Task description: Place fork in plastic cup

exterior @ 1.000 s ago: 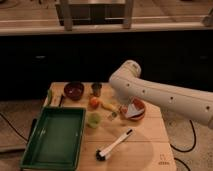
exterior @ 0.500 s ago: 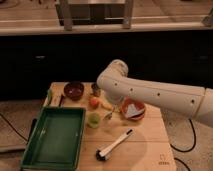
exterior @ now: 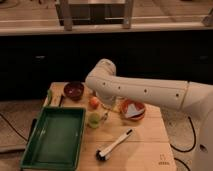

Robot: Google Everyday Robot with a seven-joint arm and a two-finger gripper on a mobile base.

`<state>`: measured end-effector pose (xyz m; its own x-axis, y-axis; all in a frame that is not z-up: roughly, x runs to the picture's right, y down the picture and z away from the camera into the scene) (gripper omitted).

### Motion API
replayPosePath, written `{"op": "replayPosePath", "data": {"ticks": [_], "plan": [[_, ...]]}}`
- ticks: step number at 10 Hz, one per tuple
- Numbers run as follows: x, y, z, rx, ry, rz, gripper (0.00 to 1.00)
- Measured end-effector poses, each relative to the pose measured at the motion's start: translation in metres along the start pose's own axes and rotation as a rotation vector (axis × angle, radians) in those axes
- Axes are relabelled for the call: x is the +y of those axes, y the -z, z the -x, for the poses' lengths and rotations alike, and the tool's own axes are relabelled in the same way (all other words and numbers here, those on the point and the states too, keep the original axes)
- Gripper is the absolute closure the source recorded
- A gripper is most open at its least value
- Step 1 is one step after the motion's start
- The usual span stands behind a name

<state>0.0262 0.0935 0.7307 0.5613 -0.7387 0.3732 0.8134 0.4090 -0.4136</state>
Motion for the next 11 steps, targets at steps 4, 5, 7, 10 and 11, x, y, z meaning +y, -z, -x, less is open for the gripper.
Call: {"op": "replayPosePath", "data": {"ticks": [4, 5, 7, 10, 11], "plan": [[-0.007, -0.007, 0.007, 0.005, 0.041, 0.037, 1.0], [-0.008, -0.009, 0.01, 0.005, 0.049, 0.046, 1.0], [-0.011, -0.011, 0.015, 0.002, 0.064, 0.055, 1.0], [-0.019, -0.015, 0.025, 0.003, 0.095, 0.074, 1.0], [-0.023, -0.017, 0.03, 0.006, 0.113, 0.082, 1.0]]}}
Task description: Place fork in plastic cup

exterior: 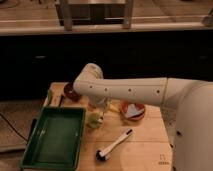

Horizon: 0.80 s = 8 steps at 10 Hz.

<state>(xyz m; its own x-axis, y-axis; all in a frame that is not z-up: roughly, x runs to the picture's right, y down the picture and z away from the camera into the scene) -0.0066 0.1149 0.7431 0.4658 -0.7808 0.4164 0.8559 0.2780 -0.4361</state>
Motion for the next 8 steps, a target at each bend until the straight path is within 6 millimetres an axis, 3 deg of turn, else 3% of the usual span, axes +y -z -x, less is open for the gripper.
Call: {"op": "replayPosePath", "data": {"ticks": [8], "plan": [[-0.026, -0.001, 0.017, 0.0, 0.083, 0.043, 1.0]]}}
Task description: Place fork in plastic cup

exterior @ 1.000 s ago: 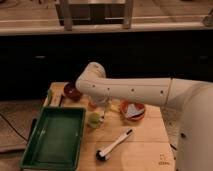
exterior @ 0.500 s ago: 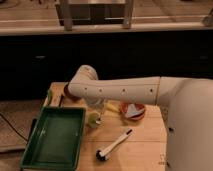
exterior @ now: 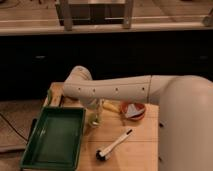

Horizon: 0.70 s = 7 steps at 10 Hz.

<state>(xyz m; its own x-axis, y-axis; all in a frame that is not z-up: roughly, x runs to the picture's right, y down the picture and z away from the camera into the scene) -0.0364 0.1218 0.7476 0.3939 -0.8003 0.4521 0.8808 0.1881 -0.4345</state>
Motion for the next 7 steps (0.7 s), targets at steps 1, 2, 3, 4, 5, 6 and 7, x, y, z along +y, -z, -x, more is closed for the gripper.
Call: {"op": "replayPosePath", "data": {"ticks": [1, 2, 3, 4, 5, 6, 7], "plan": [[-0.0022, 0.0005, 0.0003, -0.005, 0.008, 0.002, 1.0], [-0.0043, 0.0009, 0.0009, -0.012, 0.016, 0.004, 1.0], [-0.0064, 0.0012, 0.0016, -0.023, 0.026, 0.007, 1.0], [-0.0077, 0.0016, 0.001, -0.028, 0.033, 0.01, 1.0], [-0.0088, 0.002, 0.0006, -0.033, 0.041, 0.014, 1.0], [-0.0112, 0.0028, 0.0, -0.043, 0.049, 0.015, 1.0], [-0.0118, 0.0027, -0.0005, -0.051, 0.053, 0.018, 1.0]]}}
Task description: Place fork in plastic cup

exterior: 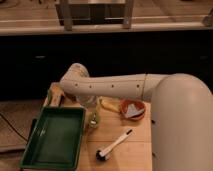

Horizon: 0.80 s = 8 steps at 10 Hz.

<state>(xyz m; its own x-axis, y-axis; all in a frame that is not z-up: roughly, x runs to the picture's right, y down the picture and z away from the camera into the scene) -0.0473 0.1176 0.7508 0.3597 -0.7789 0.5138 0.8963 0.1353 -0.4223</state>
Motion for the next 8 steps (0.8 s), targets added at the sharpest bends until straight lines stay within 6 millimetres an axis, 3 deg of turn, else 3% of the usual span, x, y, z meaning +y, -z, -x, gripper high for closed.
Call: {"op": "replayPosePath", "data": {"ticks": [8], "plan": [[-0.002, -0.0064, -0.0064, -0.066, 0.014, 0.003, 1.0]]}}
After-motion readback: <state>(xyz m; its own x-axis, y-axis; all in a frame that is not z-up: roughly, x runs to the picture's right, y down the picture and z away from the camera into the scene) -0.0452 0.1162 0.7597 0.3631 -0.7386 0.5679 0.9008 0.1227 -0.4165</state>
